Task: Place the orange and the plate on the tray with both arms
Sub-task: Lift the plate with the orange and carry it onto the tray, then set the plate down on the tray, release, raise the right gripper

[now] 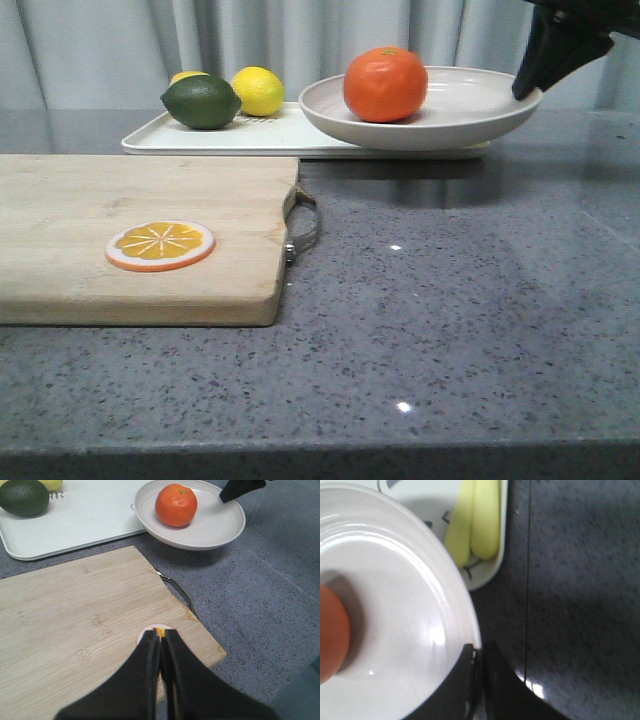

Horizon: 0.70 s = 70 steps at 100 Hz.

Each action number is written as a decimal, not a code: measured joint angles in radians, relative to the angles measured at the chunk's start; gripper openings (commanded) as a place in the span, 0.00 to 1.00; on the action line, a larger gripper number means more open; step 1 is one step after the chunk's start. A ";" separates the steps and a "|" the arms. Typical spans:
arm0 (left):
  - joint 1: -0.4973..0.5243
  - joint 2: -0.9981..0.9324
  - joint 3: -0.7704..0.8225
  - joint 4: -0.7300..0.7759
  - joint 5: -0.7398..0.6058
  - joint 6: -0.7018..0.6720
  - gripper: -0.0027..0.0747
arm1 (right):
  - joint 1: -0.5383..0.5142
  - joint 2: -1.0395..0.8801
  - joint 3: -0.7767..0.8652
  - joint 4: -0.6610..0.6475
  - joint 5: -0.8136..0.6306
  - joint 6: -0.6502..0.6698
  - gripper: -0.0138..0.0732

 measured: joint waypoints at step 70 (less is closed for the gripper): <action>0.000 0.000 0.001 -0.021 0.000 0.000 0.01 | 0.043 0.550 -0.759 0.004 0.155 0.127 0.09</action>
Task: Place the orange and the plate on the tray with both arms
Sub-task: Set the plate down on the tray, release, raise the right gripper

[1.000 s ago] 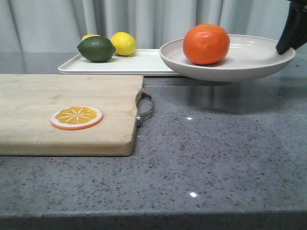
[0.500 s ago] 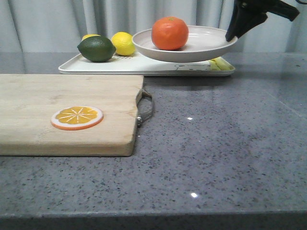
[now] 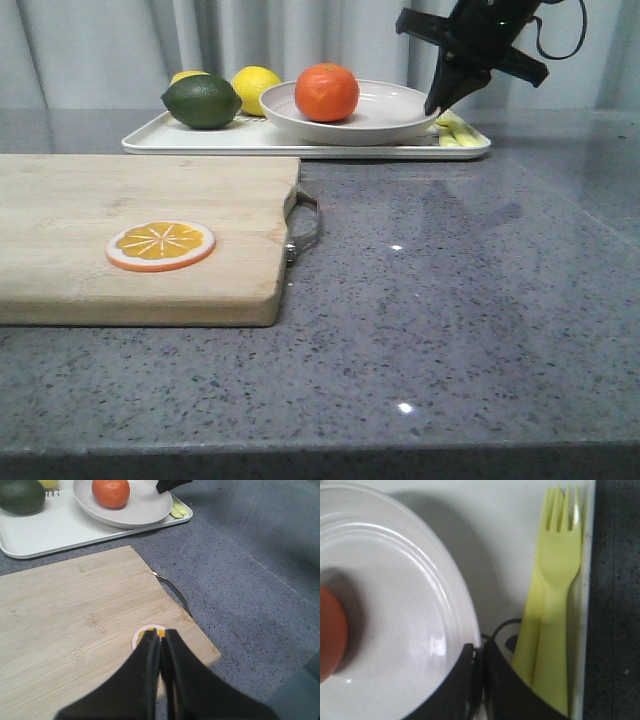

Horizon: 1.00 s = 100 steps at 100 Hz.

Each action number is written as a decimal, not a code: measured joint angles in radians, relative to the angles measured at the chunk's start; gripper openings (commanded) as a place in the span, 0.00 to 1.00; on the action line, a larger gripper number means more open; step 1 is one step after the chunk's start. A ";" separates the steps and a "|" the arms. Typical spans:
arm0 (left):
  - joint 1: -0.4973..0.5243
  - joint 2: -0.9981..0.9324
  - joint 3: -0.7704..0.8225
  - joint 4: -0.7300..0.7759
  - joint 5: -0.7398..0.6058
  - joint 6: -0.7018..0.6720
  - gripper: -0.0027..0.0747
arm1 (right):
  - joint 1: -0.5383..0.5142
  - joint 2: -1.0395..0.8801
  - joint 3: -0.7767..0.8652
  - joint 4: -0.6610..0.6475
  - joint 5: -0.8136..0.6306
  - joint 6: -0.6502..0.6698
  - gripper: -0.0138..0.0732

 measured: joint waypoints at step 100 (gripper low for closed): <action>0.000 0.000 0.000 -0.002 0.000 0.000 0.01 | 0.000 0.041 -0.109 0.015 0.029 0.013 0.33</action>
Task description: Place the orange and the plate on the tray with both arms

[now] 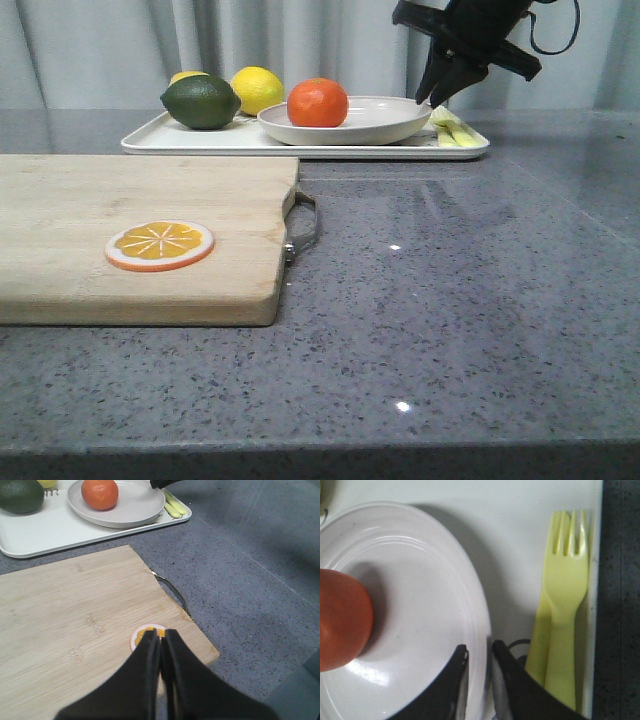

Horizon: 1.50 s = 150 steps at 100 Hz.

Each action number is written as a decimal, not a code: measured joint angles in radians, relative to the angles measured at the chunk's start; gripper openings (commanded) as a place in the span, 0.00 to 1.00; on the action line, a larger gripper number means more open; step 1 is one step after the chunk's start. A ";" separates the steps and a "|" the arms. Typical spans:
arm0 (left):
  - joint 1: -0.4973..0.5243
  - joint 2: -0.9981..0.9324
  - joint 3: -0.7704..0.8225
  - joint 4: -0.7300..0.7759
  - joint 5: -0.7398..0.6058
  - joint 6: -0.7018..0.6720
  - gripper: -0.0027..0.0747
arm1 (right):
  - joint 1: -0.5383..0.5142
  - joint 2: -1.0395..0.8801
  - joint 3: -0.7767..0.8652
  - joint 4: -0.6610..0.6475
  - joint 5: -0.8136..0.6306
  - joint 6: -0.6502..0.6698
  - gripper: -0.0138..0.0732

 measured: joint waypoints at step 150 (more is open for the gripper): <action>0.000 0.000 0.000 0.002 0.007 0.000 0.01 | 0.028 -0.620 0.435 -0.112 0.141 -0.045 0.08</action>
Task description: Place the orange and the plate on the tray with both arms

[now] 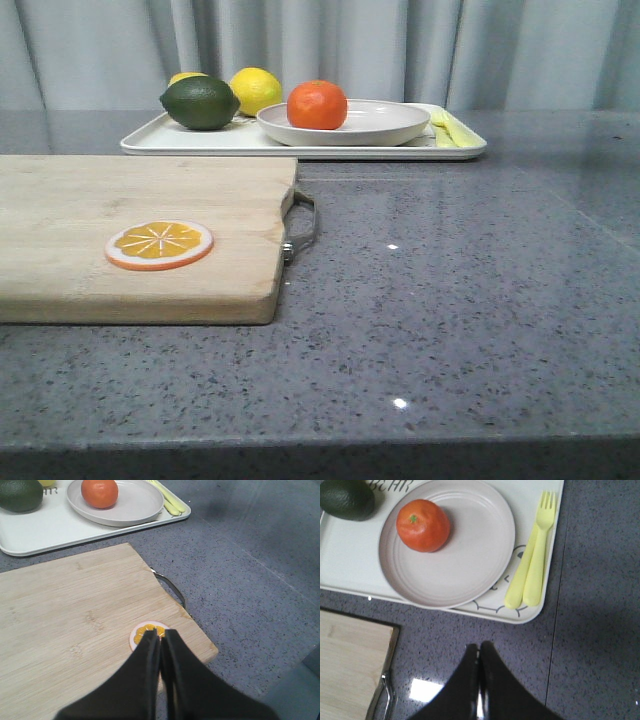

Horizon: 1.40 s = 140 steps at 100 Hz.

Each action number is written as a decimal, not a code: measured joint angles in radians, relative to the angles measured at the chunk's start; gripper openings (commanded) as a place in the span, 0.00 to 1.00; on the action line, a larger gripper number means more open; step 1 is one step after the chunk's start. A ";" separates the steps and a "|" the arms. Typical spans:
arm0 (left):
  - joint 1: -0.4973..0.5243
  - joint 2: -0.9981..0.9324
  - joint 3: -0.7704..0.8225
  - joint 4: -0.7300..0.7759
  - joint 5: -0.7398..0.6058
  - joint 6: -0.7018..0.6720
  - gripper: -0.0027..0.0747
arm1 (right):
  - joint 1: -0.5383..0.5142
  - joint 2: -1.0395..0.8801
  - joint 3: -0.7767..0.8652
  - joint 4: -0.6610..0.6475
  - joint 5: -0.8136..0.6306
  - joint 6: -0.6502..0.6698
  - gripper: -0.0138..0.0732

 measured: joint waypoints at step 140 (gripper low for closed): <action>0.000 -0.324 0.027 0.000 0.031 0.053 0.01 | 0.038 -1.417 1.464 -0.035 -0.558 -0.034 0.08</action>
